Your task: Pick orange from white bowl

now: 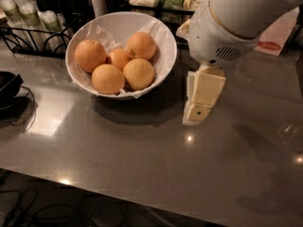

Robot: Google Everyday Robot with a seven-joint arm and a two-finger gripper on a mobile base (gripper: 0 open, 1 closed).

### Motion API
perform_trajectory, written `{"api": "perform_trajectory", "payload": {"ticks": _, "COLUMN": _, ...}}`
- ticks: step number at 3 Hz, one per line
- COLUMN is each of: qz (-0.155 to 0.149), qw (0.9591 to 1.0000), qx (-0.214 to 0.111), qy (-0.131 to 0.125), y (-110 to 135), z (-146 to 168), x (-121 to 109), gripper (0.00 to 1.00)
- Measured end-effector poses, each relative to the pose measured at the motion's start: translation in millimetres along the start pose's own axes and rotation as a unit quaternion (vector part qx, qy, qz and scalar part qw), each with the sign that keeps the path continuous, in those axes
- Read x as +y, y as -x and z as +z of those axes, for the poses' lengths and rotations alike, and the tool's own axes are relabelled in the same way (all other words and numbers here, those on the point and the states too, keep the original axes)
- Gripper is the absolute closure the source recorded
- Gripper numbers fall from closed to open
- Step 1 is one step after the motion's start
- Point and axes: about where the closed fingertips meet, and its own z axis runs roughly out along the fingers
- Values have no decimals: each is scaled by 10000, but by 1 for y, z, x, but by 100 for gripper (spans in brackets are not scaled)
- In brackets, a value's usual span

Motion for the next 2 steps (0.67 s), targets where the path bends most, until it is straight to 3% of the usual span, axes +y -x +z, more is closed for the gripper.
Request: {"api": "perform_trajectory", "payload": {"ticks": 2, "qz": -60, "qw": 9998, "qx": -159, "qy": -54, "y": 10, "z": 3, "x": -6, "gripper": 0}}
